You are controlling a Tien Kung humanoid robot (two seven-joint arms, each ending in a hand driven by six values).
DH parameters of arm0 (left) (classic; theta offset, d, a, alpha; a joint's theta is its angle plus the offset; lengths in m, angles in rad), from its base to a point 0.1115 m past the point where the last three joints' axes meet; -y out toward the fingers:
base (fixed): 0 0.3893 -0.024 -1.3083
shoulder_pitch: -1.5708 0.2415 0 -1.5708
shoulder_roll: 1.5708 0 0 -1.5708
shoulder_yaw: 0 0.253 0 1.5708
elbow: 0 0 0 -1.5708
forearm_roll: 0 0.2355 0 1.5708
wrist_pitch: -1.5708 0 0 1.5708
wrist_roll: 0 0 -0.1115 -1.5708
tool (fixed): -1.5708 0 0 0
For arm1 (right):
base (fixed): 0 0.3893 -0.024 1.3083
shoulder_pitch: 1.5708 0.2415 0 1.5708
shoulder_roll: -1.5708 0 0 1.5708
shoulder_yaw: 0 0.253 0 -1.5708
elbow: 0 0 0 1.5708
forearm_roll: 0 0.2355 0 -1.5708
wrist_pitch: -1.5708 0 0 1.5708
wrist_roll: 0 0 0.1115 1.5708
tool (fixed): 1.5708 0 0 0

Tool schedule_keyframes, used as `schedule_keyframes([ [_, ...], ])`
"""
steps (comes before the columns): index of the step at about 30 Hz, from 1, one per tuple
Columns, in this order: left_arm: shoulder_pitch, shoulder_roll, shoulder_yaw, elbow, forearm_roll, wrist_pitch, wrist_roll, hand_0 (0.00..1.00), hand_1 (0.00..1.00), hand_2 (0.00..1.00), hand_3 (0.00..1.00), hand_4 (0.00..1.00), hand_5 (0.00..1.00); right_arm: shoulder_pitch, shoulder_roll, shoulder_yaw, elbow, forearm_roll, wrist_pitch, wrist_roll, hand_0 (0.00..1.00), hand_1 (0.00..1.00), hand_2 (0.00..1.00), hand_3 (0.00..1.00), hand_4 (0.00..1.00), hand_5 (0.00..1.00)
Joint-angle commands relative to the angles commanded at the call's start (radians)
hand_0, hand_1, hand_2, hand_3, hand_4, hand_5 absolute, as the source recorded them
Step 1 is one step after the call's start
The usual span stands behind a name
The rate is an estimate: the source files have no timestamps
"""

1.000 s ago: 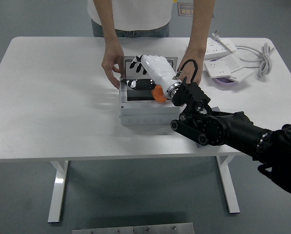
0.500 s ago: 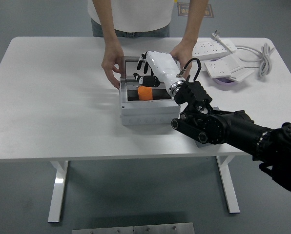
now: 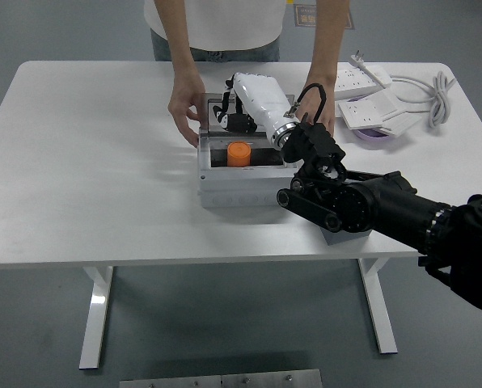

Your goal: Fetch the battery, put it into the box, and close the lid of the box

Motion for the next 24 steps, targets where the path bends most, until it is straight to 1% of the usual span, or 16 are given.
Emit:
schedule_keyframes([
  [4,-0.004,0.000,-0.001,0.001,0.002,-0.001,0.000,0.574,0.726,0.618,0.537,0.474,0.002,0.015,-0.006,0.010,-0.010,0.011,0.021,0.007,0.002,0.123,0.206,0.258,0.280,0.357],
  [5,-0.005,0.000,-0.001,0.001,0.003,-0.002,0.000,0.574,0.726,0.618,0.538,0.473,0.002,0.017,-0.007,0.011,-0.015,0.015,0.031,0.010,0.002,0.125,0.203,0.266,0.294,0.336],
  [8,-0.007,0.000,-0.001,0.001,0.005,-0.003,0.000,0.574,0.726,0.618,0.538,0.473,0.002,0.021,-0.011,0.016,-0.031,0.028,0.052,0.024,0.002,0.125,0.203,0.266,0.294,0.336],
  [10,-0.007,-0.001,-0.001,0.001,0.006,-0.003,0.000,0.574,0.726,0.618,0.538,0.473,0.002,0.023,-0.013,0.018,-0.039,0.033,0.059,0.030,0.002,0.125,0.203,0.266,0.294,0.336],
  [11,-0.007,-0.001,-0.001,0.001,0.006,-0.003,0.000,0.574,0.726,0.618,0.538,0.473,0.002,0.024,-0.014,0.019,-0.042,0.035,0.063,0.034,0.003,0.136,0.212,0.288,0.333,0.316],
  [16,-0.010,0.000,-0.002,0.002,0.009,-0.004,0.000,0.574,0.726,0.618,0.538,0.473,0.002,0.029,-0.014,0.023,-0.055,0.044,0.072,0.047,0.003,0.136,0.212,0.288,0.333,0.316],
  [17,-0.011,0.000,-0.002,0.002,0.009,-0.004,0.000,0.574,0.726,0.618,0.538,0.472,0.002,0.030,-0.014,0.023,-0.057,0.046,0.074,0.049,0.156,0.248,0.322,0.391,0.750,0.509],
  [22,-0.014,-0.001,-0.004,0.002,0.011,-0.005,0.000,0.574,0.726,0.618,0.538,0.472,0.002,0.033,-0.012,0.021,-0.066,0.055,0.077,0.055,0.156,0.248,0.322,0.391,0.750,0.509],
  [23,-0.014,-0.001,-0.004,0.002,0.012,-0.005,0.000,0.574,0.726,0.617,0.536,0.468,0.002,0.033,-0.012,0.021,-0.067,0.056,0.077,0.056,0.540,0.392,0.451,0.485,0.978,0.817],
  [24,-0.014,-0.001,-0.004,0.002,0.012,-0.006,0.000,0.574,0.726,0.617,0.536,0.468,0.002,0.033,-0.012,0.021,-0.068,0.057,0.077,0.055,0.540,0.392,0.451,0.485,0.978,0.817],
])
